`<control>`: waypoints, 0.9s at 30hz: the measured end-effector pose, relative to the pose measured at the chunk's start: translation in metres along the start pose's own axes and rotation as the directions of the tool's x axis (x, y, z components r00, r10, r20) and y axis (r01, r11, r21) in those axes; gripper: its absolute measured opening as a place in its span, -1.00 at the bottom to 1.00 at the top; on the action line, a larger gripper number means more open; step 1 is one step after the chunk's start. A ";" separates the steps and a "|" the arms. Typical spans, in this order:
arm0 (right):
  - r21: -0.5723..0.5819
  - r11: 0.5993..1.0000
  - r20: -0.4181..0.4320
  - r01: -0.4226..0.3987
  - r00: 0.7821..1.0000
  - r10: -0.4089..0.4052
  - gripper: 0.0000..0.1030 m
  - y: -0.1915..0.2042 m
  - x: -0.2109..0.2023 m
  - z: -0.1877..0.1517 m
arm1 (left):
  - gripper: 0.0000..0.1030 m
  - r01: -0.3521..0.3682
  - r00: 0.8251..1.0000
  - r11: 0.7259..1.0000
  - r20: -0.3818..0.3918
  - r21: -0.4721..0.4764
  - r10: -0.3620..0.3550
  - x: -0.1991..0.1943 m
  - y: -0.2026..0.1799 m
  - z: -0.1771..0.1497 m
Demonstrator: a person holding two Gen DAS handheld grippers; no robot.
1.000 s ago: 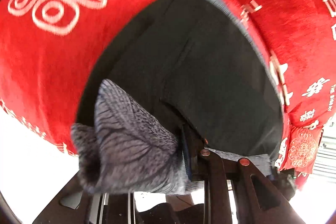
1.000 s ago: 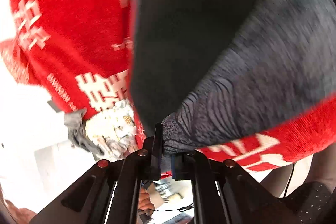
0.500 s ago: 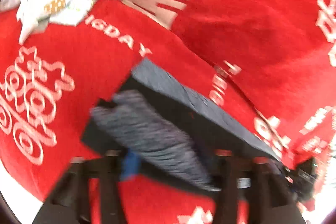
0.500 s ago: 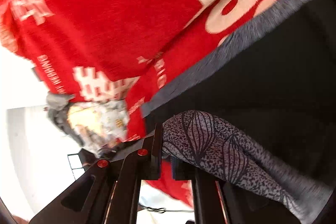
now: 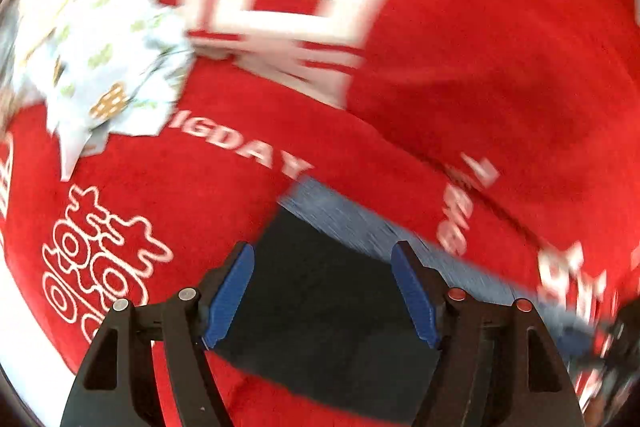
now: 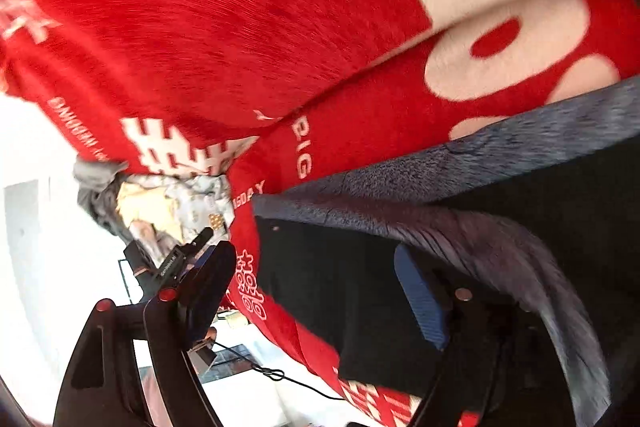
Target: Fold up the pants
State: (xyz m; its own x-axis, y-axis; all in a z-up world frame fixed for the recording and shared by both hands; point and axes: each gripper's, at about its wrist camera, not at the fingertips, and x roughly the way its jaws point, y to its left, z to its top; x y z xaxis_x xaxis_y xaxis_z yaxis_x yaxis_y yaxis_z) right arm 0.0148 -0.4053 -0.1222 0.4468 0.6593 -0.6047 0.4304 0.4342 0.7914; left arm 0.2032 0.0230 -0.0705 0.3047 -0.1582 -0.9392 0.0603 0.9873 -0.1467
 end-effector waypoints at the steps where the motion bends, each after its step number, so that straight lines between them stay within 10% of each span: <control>1: -0.022 1.000 0.023 0.022 1.000 -0.021 0.64 0.000 -0.020 -0.009 | 0.41 0.026 0.999 0.998 -0.021 0.048 -0.025 -0.005 -0.016 -0.012; 6: 0.014 0.994 0.075 0.111 0.991 -0.112 0.64 -0.042 -0.104 -0.053 | 0.41 0.238 0.953 0.957 -0.231 0.169 -0.196 -0.001 -0.112 -0.091; 16: 0.377 0.900 0.115 0.218 0.953 -0.279 0.64 -0.195 -0.239 -0.188 | 0.41 0.533 0.755 0.809 -0.570 0.248 -0.323 0.042 -0.316 -0.227; 27: 0.543 0.836 0.195 0.077 0.957 -0.215 0.55 -0.275 -0.234 -0.268 | 0.41 0.578 0.730 0.744 -0.618 0.334 -0.290 0.058 -0.374 -0.264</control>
State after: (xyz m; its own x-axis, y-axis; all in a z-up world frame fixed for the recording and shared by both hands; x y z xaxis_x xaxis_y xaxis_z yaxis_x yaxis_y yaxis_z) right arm -0.4184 -0.5149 -0.1741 0.4883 0.4176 -0.7663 0.8201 0.0808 0.5666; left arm -0.0531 -0.3524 -0.1520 -0.3824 -0.3950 -0.8353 0.5383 0.6396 -0.5488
